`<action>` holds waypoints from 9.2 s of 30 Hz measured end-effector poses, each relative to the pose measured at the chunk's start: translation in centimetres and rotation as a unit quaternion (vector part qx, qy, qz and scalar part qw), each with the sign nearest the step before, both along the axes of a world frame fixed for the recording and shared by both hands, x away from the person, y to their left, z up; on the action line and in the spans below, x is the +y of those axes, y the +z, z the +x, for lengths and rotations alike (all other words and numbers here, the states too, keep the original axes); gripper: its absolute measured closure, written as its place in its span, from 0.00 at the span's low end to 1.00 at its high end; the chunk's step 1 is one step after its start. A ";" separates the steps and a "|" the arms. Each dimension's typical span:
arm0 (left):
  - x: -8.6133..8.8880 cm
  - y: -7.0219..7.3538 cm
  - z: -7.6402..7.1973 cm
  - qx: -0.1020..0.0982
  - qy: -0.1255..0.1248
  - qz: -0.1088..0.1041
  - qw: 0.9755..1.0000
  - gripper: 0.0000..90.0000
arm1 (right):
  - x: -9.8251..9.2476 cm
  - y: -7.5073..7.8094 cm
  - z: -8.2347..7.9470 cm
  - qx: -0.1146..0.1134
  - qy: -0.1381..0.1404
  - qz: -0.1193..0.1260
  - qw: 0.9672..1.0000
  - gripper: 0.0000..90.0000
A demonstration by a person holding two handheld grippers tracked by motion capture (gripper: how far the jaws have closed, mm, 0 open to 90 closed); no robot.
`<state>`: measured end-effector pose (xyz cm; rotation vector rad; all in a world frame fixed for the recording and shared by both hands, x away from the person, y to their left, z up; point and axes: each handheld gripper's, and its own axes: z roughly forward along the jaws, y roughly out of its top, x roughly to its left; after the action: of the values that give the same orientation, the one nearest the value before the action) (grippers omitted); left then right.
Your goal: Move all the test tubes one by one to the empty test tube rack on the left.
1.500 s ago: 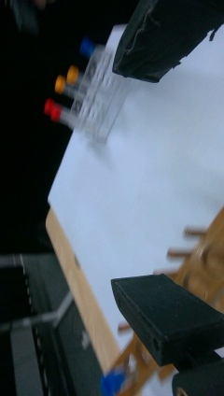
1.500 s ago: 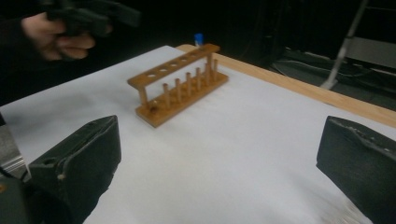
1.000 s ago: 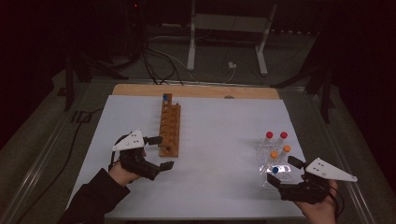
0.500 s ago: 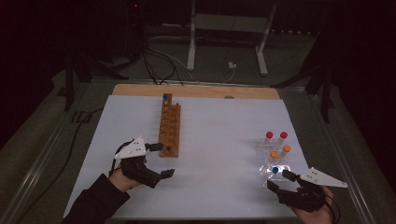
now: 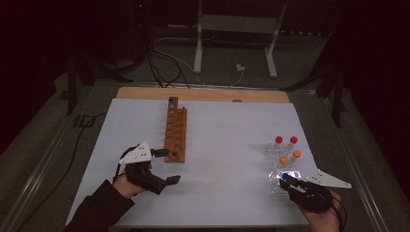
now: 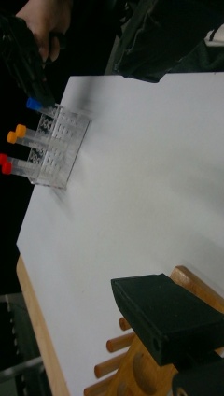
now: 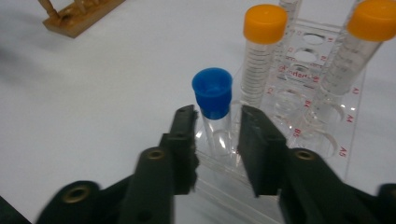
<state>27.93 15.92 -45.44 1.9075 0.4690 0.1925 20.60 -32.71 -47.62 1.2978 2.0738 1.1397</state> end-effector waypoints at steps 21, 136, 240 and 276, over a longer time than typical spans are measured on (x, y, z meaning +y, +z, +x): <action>0.1 0.4 0.1 0.001 -0.005 -0.007 1.000 0.02 | 0.7 4.0 -0.9 -0.059 0.006 -0.036 0.998 0.85; -4.4 8.1 9.6 -0.069 0.048 0.026 0.996 0.86 | 10.2 4.1 1.5 -0.091 0.113 0.061 0.988 0.00; 1.0 2.9 6.5 -0.022 0.085 0.019 0.996 0.02 | 0.8 5.2 2.9 -0.094 -0.008 0.053 0.994 0.00; 1.8 -0.9 4.1 0.001 0.070 0.021 0.997 0.02 | 0.9 0.2 4.6 0.007 -0.044 -0.030 0.999 0.83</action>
<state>32.02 17.72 -46.38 1.9161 0.6056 0.2938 25.16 -31.86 -47.37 1.3585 2.0242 1.0257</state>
